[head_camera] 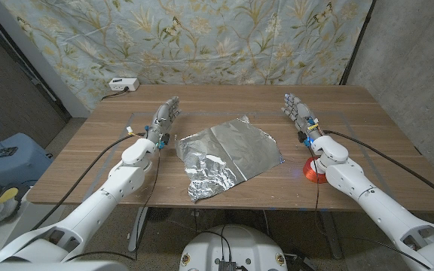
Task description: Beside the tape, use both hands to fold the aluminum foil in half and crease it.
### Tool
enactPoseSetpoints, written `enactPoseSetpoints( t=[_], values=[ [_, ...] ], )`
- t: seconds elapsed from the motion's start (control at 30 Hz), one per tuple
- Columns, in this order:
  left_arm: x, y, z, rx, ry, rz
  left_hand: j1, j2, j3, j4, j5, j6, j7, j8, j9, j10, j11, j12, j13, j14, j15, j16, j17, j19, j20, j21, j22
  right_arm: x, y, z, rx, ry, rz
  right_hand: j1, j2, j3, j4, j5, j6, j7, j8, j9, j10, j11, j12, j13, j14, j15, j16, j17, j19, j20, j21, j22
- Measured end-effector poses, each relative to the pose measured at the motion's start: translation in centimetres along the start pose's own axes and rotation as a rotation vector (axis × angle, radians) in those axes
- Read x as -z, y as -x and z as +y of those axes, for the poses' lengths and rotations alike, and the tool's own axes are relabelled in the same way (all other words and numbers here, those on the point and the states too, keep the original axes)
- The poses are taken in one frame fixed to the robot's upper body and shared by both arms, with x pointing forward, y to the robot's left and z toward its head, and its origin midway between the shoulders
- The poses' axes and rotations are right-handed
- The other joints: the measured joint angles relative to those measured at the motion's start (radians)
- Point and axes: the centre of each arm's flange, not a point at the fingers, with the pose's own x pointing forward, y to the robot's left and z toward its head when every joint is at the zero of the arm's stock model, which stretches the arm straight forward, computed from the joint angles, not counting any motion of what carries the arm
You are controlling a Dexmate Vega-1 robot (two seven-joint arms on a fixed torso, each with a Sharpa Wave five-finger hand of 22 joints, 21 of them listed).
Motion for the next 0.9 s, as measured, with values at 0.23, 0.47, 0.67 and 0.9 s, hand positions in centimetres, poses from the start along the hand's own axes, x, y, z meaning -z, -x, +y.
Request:
enactPoseSetpoints(
  t=[0.23,0.47,0.67,0.9],
  values=[
    [-0.1,0.3,-0.1,0.0,0.004,-0.008,0.004,-0.004,0.004,-0.004,0.0,0.0,0.0,0.0,0.0,0.0,0.0,0.0,0.0,0.0,0.0,0.0,0.0,0.0,0.0,0.0,0.0,-0.3,-0.1,0.3,-0.012,0.01,-0.004,0.0,0.0,0.0,0.0,0.0,0.0,0.0,0.0,0.0,0.0,0.0,0.0,0.0,0.0,0.0,0.0,0.0,0.0,0.0,0.0,0.0],
    [-0.2,0.5,-0.4,-0.005,0.009,-0.016,0.008,-0.008,0.008,-0.008,0.0,0.005,0.005,0.0,0.0,0.005,0.006,0.0,0.0,0.0,0.0,0.0,0.0,0.0,0.0,0.0,0.0,-0.8,-0.2,0.1,-0.024,0.029,-0.012,0.0,0.0,0.004,-0.004,0.0,0.0,0.0,0.0,0.0,0.0,0.0,0.0,0.0,0.0,0.0,0.0,0.0,0.0,0.0,0.0,0.0],
    [-0.2,0.7,-0.6,-0.013,0.011,-0.02,0.014,-0.002,0.011,-0.011,0.0,0.005,0.005,0.0,0.0,0.005,0.006,0.0,-0.003,0.0,0.0,0.0,-0.003,0.005,0.005,0.0,0.0,-1.5,-0.4,0.0,-0.042,0.059,-0.021,0.0,0.0,0.004,-0.004,0.0,0.0,0.0,0.0,0.0,0.0,0.0,0.0,0.0,0.0,0.0,0.0,0.0,0.0,0.0,0.0,0.0],
    [-0.4,0.9,-0.8,-0.021,0.01,-0.024,0.019,-0.007,0.015,-0.015,0.0,0.005,0.005,0.0,0.0,0.005,0.006,0.0,-0.003,0.0,0.0,0.0,-0.003,0.005,0.005,-0.005,0.0,-2.6,-0.6,0.0,-0.069,0.126,-0.038,0.0,0.0,0.008,-0.008,0.0,0.0,0.0,0.0,0.0,-0.004,-0.004,0.0,0.0,0.0,0.0,0.0,0.0,0.0,0.0,0.0,0.0]
  ],
)
